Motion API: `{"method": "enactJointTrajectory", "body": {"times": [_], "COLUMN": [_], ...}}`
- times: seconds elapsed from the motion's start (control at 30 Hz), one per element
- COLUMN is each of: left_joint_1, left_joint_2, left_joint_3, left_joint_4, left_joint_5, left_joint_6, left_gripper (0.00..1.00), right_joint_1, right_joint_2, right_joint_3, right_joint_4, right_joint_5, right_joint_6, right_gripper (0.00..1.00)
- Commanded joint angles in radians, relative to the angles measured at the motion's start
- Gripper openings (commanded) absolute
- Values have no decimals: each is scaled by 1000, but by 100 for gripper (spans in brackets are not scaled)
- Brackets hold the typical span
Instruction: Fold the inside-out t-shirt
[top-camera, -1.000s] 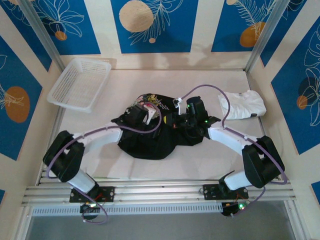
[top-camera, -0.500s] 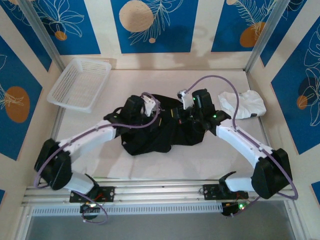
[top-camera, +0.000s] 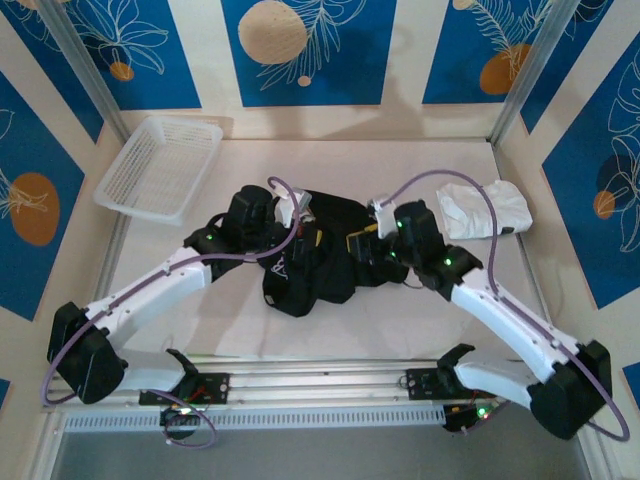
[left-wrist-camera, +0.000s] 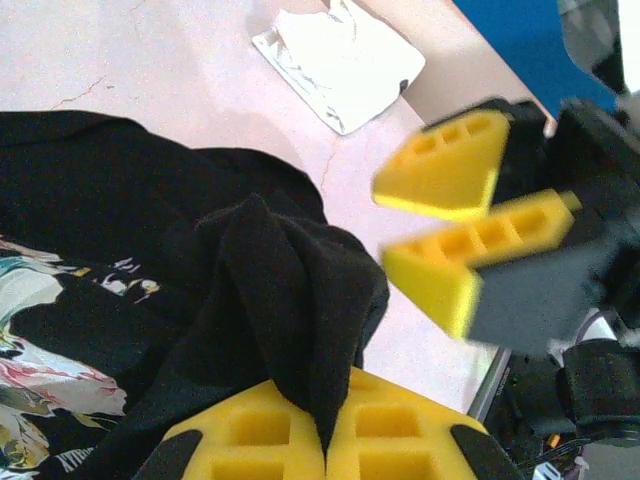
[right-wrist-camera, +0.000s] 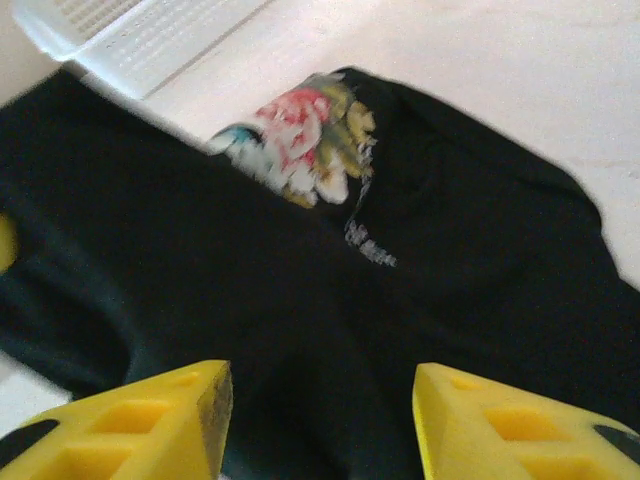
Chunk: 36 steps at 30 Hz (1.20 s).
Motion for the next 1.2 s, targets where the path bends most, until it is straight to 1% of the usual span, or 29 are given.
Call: {"method": "enactJointTrajectory", "body": {"times": [0.0,0.07,0.1,0.13,0.23,0.27,0.3,0.33,0.37,0.4,0.43,0.47,0.53,0.67,0.73,0.8,0.87,0.97,1.03,1.17], "left_joint_1": [3,2,2,3,2,2,2,2,3,4,4,3,5,9,10,14,20,26,29,29], "left_joint_2": [9,13,16,15,14,11,5,0,-7,-18,-27,-39,-61,-93,-103,-106,-103,-96,-90,-53], "left_joint_3": [25,24,25,23,23,23,24,27,34,44,52,62,77,114,126,127,120,108,97,91], "left_joint_4": [0,9,14,18,17,14,8,-2,-23,-49,-70,-90,-107,-84,-76,-77,-76,-76,-67,-56], "left_joint_5": [25,33,37,42,48,47,45,43,38,27,18,6,-18,-12,-29,-63,-76,-95,-81,-52], "left_joint_6": [-4,-11,-17,-21,-21,-20,-17,-13,-6,3,12,20,30,28,34,38,40,38,39,31], "left_gripper": [0,0,0,0,0,0,0,0,0,0,0,0,0,0,0,0,0,0,0,0], "right_joint_1": [24,48,64,78,97,95,95,93,77,55,36,15,-25,-70,-81,-96,-107,-119,-121,-112], "right_joint_2": [-42,-19,3,29,129,166,199,220,234,232,218,193,134,47,33,45,80,150,184,197], "right_joint_3": [-79,-114,-125,-131,-108,-91,-70,-42,-13,9,19,23,39,136,177,210,230,253,261,263], "right_joint_4": [137,206,245,287,346,359,352,323,269,223,194,173,128,-10,-62,-116,-170,-262,-290,-302], "right_joint_5": [-94,-97,-95,-88,-20,-4,42,96,139,163,163,149,104,37,24,9,32,147,190,216], "right_joint_6": [100,136,154,173,227,226,221,217,200,172,143,101,32,-93,-120,-129,-124,-94,-75,-57], "right_gripper": [58,63,69,71,71,69,63,53,40,30,24,20,16,11,7,6,6,7,9,17]}}
